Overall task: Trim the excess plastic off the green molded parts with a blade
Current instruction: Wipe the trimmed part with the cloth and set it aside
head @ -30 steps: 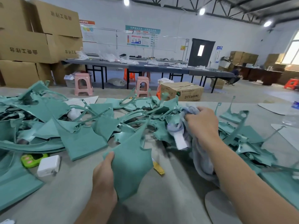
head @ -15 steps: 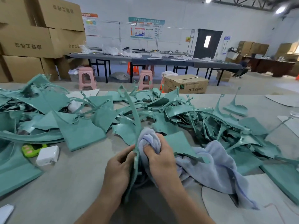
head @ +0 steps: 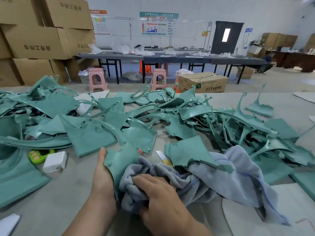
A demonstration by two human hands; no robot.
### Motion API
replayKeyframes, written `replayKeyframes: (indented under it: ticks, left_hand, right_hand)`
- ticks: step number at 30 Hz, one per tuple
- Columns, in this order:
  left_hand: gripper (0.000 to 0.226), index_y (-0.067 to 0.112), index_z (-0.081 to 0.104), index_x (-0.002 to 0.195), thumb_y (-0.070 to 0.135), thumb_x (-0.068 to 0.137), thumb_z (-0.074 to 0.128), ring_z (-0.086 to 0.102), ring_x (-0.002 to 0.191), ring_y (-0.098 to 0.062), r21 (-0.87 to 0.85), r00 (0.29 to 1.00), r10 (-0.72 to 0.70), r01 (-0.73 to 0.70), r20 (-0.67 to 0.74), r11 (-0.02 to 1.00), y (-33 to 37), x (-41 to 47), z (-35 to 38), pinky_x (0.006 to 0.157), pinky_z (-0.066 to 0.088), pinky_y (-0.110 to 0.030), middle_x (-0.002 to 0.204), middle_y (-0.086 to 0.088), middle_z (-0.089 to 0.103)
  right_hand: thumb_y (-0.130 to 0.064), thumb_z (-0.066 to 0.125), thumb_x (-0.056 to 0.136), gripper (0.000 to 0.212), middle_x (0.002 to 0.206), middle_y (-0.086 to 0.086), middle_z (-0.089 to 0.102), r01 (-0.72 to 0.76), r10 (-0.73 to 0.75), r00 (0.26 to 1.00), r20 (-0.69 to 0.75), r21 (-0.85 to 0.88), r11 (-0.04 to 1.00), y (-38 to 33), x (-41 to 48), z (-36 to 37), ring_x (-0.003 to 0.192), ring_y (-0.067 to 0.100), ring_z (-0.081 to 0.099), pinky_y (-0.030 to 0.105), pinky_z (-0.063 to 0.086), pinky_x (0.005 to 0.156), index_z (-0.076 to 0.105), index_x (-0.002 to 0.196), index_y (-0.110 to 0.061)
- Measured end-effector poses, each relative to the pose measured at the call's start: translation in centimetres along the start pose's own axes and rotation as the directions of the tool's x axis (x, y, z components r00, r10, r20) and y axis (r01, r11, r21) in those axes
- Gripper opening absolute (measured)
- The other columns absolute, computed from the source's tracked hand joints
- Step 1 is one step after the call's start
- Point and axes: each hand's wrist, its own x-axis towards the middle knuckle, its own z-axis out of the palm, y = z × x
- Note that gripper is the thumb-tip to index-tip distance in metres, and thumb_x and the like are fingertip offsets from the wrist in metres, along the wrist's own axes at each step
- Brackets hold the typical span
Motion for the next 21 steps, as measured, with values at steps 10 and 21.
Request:
replayKeyframes:
  ticks: [10,21]
  left_hand:
    - [0.096,0.004,0.058,0.140,0.081,0.083,0.047,0.048,0.137,-0.042,-0.098,0.958,-0.130,0.160,0.254,0.982,-1.2,-0.7,0.4,0.114,0.036,-0.057,0.145,-0.024,0.052]
    - [0.064,-0.002,0.060,0.115,0.049,0.076,0.060,0.068,0.103,-0.040,-0.056,0.980,-0.046,0.057,0.193,0.997,-0.1,-1.5,1.1,0.096,0.053,-0.042,0.109,-0.028,0.068]
  right_hand:
    - [0.001,0.059,0.078,0.031,0.089,-0.010,0.056,-0.128,0.153,0.955,-0.254,0.112,0.985,0.2,3.5,0.8,0.089,0.012,0.051,0.037,0.043,0.078,0.058,0.094,-0.026]
    - [-0.010,0.061,0.082,0.063,0.151,-0.022,0.048,-0.021,0.018,0.988,-0.153,-0.019,1.000,0.3,1.5,0.5,0.145,0.000,0.034,0.028,0.024,0.121,0.059,0.139,-0.036]
